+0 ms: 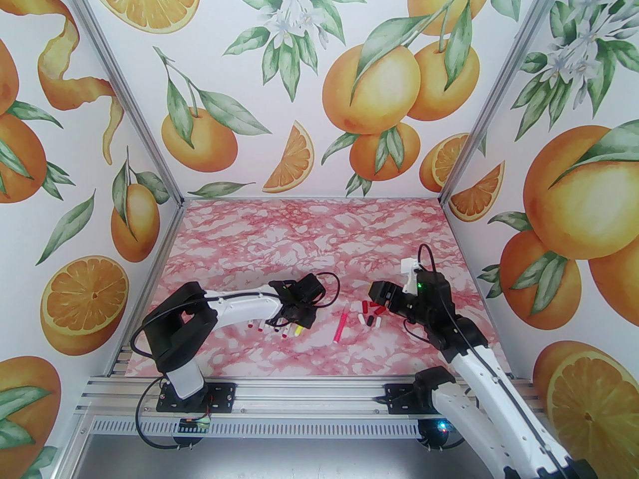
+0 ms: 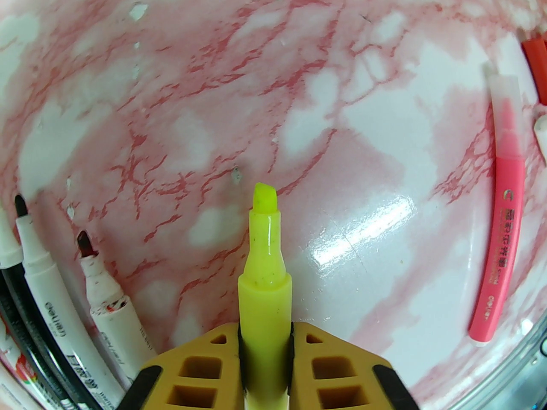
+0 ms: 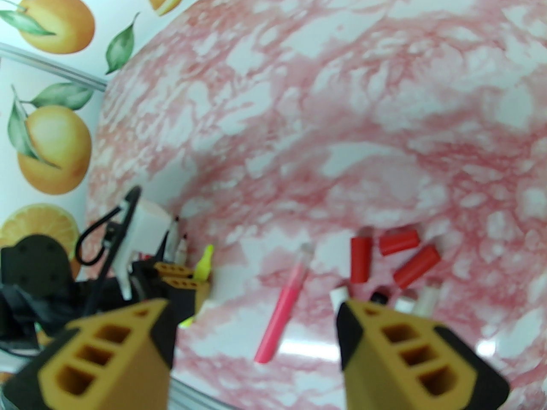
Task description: Open the pen caps
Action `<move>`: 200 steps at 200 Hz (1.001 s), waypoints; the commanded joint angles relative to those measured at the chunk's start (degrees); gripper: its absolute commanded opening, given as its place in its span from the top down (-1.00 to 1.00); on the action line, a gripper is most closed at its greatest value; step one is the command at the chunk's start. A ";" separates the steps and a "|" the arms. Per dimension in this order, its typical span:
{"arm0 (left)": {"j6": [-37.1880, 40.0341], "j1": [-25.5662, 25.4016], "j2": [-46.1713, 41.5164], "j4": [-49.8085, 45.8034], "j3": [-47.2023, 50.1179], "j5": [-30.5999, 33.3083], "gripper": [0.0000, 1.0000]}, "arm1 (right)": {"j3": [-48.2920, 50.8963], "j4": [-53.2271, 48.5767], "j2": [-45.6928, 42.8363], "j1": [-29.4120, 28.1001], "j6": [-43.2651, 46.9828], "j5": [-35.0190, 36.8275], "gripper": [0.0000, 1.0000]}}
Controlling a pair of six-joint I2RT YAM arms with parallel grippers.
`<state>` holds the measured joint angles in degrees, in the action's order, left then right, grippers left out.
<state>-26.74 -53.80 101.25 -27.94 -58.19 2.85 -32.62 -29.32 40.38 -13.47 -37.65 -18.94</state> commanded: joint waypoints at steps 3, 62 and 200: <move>-0.24 -0.46 -0.81 -1.92 -2.39 1.19 0.29 | -0.67 -0.28 -0.83 -0.19 -0.06 -1.54 -0.35; -0.04 -2.72 -5.89 -4.02 -5.34 -0.40 0.19 | 0.54 0.38 -1.29 -0.15 -0.41 -1.47 -0.35; -4.40 -9.33 9.86 -0.10 -15.92 -6.23 0.05 | 0.71 -3.03 -4.38 -0.10 -0.01 0.20 -0.35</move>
<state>-30.24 -62.33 108.71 -26.79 -70.87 -5.52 -32.49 -31.64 36.95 -13.45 -37.63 -19.38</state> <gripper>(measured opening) 0.484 0.676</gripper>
